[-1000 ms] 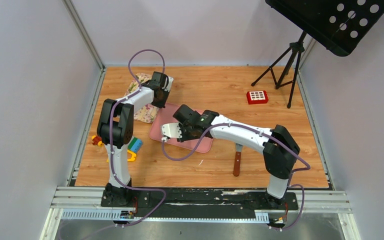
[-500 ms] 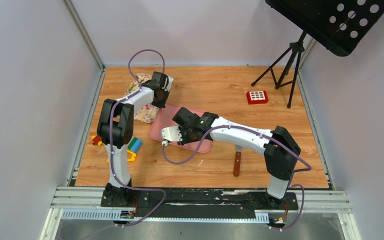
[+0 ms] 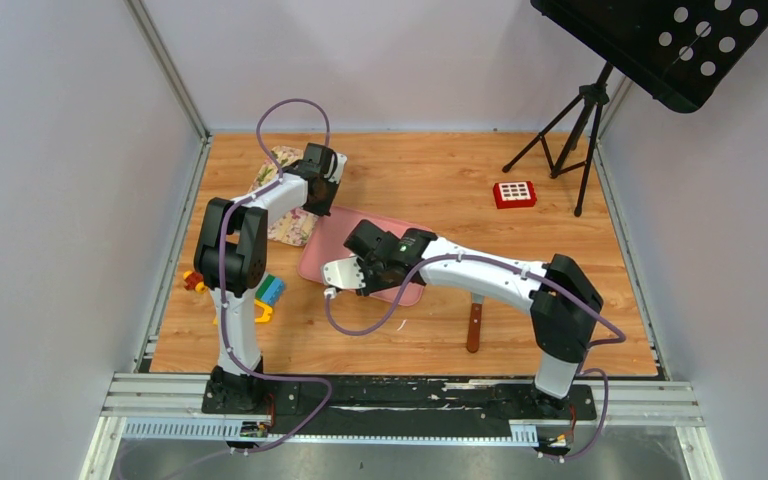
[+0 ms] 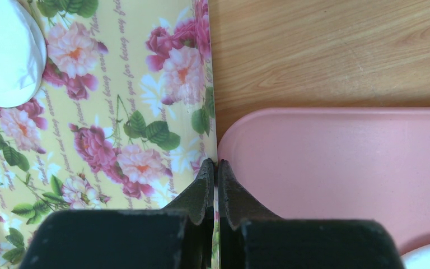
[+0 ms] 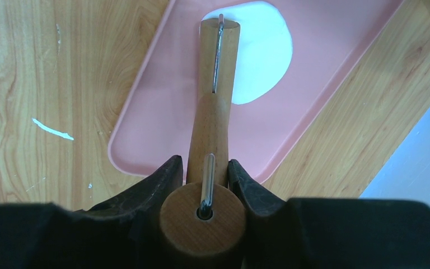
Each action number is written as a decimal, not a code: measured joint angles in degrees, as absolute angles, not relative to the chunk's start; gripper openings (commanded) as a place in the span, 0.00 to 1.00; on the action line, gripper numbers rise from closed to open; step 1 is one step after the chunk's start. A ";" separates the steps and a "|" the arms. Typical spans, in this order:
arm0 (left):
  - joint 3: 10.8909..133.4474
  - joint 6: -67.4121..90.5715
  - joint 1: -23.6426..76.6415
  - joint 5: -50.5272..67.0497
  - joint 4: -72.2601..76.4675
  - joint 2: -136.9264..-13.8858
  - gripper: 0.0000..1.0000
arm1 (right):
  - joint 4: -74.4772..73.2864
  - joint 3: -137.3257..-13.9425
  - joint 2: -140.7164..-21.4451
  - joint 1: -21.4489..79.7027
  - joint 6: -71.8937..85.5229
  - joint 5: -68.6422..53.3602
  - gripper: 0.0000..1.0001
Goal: Roll out the dumpling wrappers from the dough
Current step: Flatten out the dough on the work surface.
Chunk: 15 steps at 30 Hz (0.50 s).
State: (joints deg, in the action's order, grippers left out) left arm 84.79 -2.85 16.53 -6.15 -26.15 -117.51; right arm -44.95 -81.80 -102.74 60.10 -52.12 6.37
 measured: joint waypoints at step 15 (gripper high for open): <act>84.77 -2.83 16.53 -6.17 -26.15 -117.51 0.00 | -51.96 -83.15 -100.82 60.42 -51.88 3.62 0.00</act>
State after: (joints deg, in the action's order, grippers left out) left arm 84.77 -2.83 16.53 -6.17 -26.15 -117.51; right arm -51.96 -83.15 -100.82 60.42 -51.88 3.62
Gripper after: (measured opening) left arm 0.017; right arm 0.330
